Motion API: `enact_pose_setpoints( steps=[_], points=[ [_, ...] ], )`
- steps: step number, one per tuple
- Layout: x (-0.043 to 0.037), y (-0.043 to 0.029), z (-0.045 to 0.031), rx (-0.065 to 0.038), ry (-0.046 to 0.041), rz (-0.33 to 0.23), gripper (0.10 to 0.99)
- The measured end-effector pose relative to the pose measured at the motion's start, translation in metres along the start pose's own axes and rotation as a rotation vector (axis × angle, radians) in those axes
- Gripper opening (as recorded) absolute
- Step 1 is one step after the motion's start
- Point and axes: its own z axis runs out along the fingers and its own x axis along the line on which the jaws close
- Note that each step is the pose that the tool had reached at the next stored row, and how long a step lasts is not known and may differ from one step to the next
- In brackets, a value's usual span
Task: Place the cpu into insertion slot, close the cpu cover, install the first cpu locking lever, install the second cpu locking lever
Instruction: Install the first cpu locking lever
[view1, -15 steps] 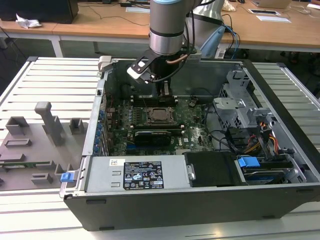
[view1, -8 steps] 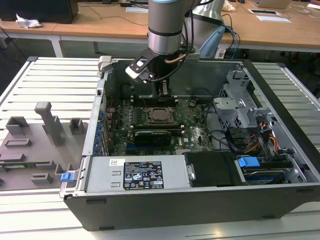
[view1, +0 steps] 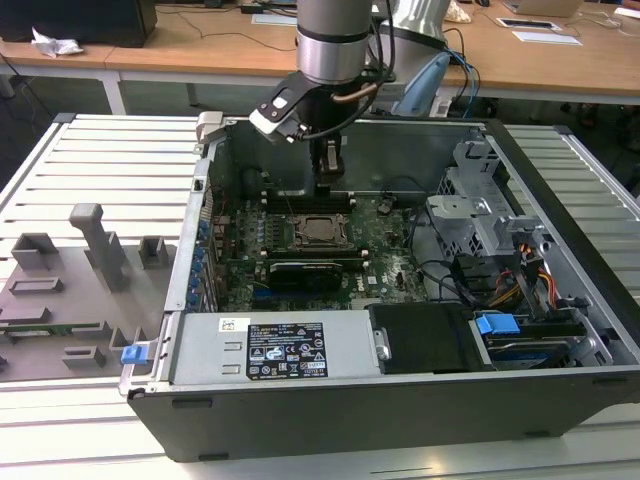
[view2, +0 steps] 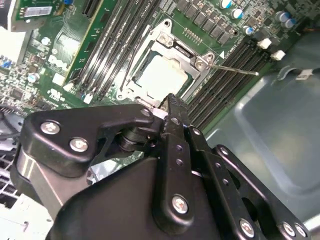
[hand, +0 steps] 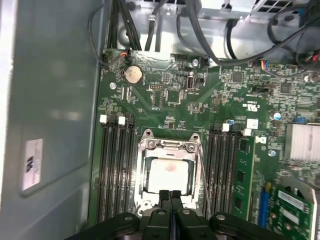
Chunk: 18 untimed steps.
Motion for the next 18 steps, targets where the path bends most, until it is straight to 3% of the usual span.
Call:
enact_pose_setpoints(
  steps=[3,5,9,11,13,18],
  points=[
    [0.0001,0.0002,-0.0132,0.0,-0.0002,0.0,0.106],
    [0.0007,0.0002,-0.0135,0.0,-0.0015,-0.002,0.106],
    [0.002,0.0003,-0.0133,0.0,0.0005,-0.145,0.106],
    [0.0022,0.0004,-0.0131,0.0,0.0013,-0.181,0.106],
    [0.0027,0.0004,-0.0131,0.0,0.0025,-0.253,0.106],
    [0.0027,0.0001,-0.0128,0.0,0.0039,-0.33,0.106]
  ],
)
